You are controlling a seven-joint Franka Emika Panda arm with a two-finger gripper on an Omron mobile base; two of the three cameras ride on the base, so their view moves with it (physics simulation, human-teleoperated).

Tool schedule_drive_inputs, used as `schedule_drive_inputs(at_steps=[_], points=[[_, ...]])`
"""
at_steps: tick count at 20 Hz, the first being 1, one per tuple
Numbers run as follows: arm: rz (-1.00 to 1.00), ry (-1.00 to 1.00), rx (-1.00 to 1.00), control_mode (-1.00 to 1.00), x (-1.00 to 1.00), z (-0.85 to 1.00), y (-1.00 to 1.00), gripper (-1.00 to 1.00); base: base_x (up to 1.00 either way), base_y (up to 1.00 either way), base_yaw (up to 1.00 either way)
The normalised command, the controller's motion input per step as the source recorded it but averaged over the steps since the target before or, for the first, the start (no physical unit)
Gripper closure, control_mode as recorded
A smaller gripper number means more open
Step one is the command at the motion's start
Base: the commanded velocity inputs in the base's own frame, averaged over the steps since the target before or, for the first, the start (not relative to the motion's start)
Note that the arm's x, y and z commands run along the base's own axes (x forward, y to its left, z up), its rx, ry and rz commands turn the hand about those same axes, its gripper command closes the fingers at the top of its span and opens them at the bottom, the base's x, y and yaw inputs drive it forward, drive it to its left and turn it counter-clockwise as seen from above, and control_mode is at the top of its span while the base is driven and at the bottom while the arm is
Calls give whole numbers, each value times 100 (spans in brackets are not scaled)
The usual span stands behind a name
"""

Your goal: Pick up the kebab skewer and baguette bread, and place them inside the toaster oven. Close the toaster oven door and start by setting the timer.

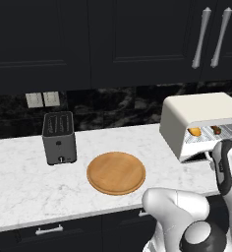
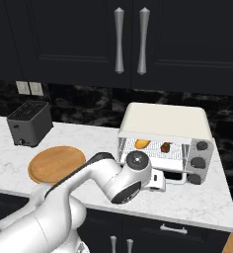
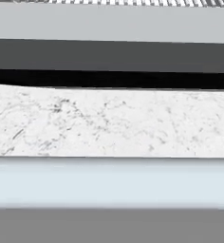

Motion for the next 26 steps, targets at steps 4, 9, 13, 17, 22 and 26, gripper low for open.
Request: schedule_drive_inputs(at_steps=[4, 9, 13, 17, 22, 26], points=[[7, 9, -2, -100, 100, 16, 32, -100, 0, 0, 0], [6, 15, -7, -100, 100, 6, 40, -100, 0, 0, 0], [6, 16, -5, -100, 100, -1, 47, -100, 0, 0, 0], [6, 10, -3, -100, 78, 0, 31, -100, 0, 0, 0], [4, 14, -6, -100, 67, -29, 35, -100, 0, 0, 0], [5, 10, -5, -100, 21, -10, 18, -100, 0, 0, 0]])
